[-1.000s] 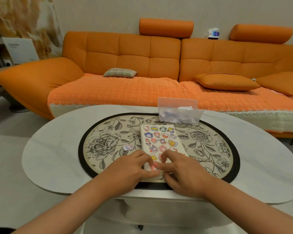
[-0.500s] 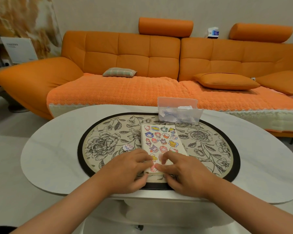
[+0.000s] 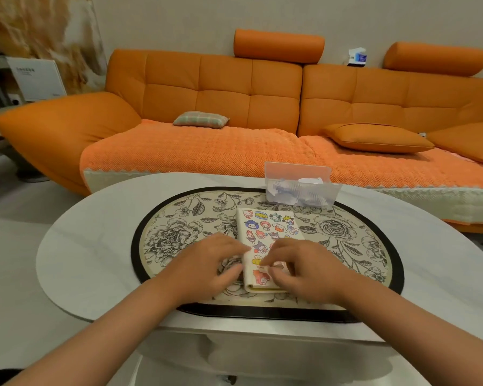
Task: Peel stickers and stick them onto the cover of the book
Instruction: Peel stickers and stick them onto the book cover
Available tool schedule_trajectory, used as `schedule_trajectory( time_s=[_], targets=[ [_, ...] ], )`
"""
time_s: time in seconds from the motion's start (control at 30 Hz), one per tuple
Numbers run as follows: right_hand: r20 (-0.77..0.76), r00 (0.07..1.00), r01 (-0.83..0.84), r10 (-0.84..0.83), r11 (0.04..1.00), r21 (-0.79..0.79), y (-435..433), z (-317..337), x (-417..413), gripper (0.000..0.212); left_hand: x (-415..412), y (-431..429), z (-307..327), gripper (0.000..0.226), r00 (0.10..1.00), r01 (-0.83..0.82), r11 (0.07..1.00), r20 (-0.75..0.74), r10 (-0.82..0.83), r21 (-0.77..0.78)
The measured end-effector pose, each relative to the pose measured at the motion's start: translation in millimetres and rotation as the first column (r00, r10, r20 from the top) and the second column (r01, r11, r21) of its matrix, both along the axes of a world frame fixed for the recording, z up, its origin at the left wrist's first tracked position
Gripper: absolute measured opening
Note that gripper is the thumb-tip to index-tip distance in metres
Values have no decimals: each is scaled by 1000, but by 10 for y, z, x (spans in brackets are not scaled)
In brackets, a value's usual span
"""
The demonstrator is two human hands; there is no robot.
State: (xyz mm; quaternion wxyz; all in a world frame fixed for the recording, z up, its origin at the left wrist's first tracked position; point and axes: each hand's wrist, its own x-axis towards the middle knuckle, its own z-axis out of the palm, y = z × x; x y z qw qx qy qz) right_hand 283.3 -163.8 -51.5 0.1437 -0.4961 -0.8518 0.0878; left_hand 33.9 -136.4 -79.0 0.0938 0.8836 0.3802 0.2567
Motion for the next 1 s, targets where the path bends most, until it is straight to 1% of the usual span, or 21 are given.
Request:
schedule_trajectory(
  time_s=[0.17,0.27,0.33,0.43,0.53,0.67,0.83,0.93,1.0],
  targets=[
    [34,999,26,-28,999,47,267,64,-287,27,-205,284,119,32,967,-249,968,-53,249,-7],
    [50,999,9,-13,997,78,410,67,-508,28,-297,401,108,29,942,-317,947,-132,310,-39],
    [79,997,-3,-5,995,95,517,37,-641,32,-319,452,75,31,939,-317,946,-162,303,-68],
    [187,982,-18,1,996,90,661,-23,-803,39,-327,487,38,38,940,-300,949,-198,278,-96],
    [283,959,-38,18,997,65,750,-49,-905,41,-371,507,8,42,940,-274,956,-240,242,-108],
    [295,954,-61,47,997,37,847,-65,-959,36,-452,531,-41,35,951,-245,961,-223,213,-126],
    [340,932,-146,123,988,43,845,-43,-915,32,-473,507,-62,31,958,-225,968,-208,199,-110],
    [394,909,-185,133,978,96,816,-42,-913,33,-454,479,-49,31,953,-234,967,-218,208,-100],
    [399,908,-203,130,968,148,788,-57,-927,32,-444,464,-30,32,953,-242,964,-214,215,-109]
  ],
)
